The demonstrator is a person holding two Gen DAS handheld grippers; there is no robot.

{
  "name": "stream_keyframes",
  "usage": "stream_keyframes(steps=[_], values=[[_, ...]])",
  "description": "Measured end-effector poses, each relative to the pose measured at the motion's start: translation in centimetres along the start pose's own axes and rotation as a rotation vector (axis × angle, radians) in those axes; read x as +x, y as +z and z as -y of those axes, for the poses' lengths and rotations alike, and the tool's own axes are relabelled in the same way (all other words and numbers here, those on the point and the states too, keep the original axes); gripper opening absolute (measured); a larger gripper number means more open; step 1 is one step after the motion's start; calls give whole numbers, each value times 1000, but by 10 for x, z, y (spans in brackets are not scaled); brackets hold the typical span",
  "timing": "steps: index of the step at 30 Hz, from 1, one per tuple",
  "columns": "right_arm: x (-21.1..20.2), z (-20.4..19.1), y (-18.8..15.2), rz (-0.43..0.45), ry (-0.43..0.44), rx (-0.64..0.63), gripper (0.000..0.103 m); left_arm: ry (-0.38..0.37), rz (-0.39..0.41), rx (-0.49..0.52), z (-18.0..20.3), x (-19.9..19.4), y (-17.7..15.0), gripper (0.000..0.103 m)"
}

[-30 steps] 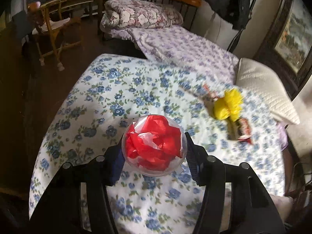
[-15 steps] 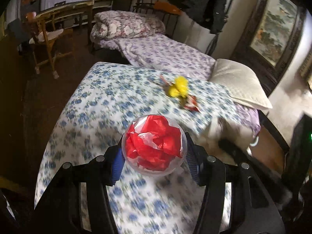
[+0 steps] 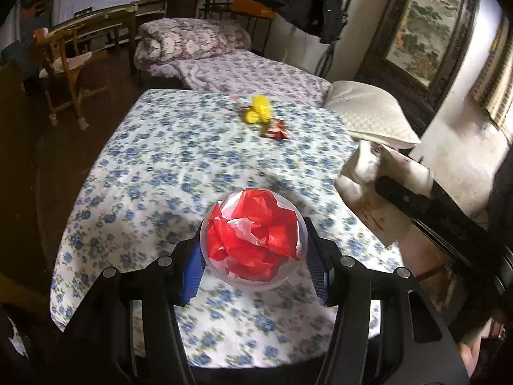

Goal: Collect trash
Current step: 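Carry the red container and white cup over the red basket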

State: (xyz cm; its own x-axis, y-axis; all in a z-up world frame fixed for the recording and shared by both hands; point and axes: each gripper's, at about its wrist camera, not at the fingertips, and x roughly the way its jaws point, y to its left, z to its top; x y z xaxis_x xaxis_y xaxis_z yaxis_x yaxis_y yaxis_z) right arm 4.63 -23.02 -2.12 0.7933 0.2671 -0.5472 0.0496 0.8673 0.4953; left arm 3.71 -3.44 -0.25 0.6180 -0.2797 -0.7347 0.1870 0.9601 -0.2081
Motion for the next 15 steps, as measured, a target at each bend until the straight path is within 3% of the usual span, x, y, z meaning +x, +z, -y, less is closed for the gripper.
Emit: stream_keyframes(steps=[6,9,15], values=[[-79,45,-10,19,-25,24,4,-89,-1,104,64,-13,-7,55],[-113,91,-16,-16,-36,104,4,-158,-22,173,111,-14,-16,55],[-174,184,-46,-35,-198,218,4,-252,-104,325,216,6,-47,55]])
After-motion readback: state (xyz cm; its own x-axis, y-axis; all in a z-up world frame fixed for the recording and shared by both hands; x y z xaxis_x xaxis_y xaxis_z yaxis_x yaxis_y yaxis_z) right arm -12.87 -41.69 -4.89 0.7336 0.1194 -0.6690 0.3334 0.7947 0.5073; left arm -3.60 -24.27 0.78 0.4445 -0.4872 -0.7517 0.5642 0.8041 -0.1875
